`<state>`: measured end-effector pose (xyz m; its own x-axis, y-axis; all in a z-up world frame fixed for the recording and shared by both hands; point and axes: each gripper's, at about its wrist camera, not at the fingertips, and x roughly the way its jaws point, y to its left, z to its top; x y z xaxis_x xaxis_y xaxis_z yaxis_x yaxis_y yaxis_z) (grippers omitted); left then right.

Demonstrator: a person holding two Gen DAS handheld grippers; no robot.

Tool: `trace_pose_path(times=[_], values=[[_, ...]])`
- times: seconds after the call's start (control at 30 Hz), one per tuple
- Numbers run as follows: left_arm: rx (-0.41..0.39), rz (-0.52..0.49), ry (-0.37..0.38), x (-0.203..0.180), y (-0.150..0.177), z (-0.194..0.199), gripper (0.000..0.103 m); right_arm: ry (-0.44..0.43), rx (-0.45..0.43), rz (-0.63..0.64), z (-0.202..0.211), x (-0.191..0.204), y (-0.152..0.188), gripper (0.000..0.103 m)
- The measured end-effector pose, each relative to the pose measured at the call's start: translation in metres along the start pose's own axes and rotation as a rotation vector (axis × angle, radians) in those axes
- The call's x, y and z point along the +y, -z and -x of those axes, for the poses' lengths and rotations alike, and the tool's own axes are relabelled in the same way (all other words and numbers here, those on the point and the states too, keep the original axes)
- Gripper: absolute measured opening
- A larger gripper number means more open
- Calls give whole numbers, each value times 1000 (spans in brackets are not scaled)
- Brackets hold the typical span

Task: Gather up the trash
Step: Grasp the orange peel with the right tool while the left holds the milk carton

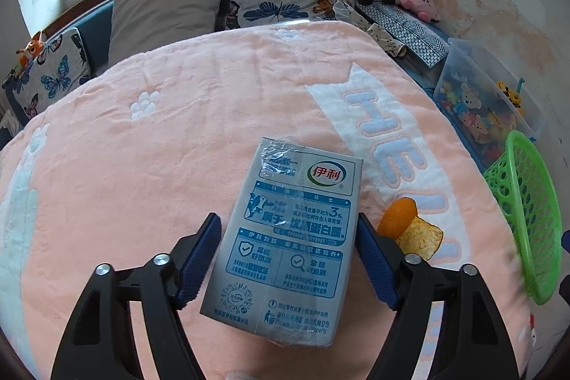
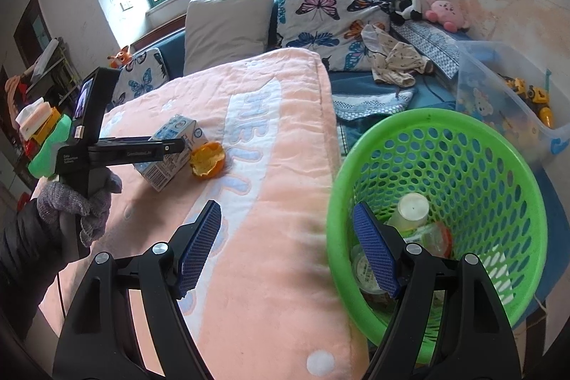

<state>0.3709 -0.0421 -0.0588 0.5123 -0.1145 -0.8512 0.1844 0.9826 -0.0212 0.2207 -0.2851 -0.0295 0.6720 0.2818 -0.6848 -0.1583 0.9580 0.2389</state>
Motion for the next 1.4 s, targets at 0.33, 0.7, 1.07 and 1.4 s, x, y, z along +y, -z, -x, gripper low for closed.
trace_pose_path(times=[0.33, 0.7, 1.07, 1.4], values=[[-39, 5, 12, 9, 4, 22, 67, -28, 23, 27, -17, 16, -8, 77], [-106, 43, 1, 44, 20, 77, 67, -102, 89, 49, -61, 57, -22, 77], [-133, 73, 15, 73, 38, 96, 67, -167, 190, -86, -104, 73, -33, 76], [-146, 86, 45, 86, 46, 101, 67, -155, 253, -266, -135, 70, -43, 76]])
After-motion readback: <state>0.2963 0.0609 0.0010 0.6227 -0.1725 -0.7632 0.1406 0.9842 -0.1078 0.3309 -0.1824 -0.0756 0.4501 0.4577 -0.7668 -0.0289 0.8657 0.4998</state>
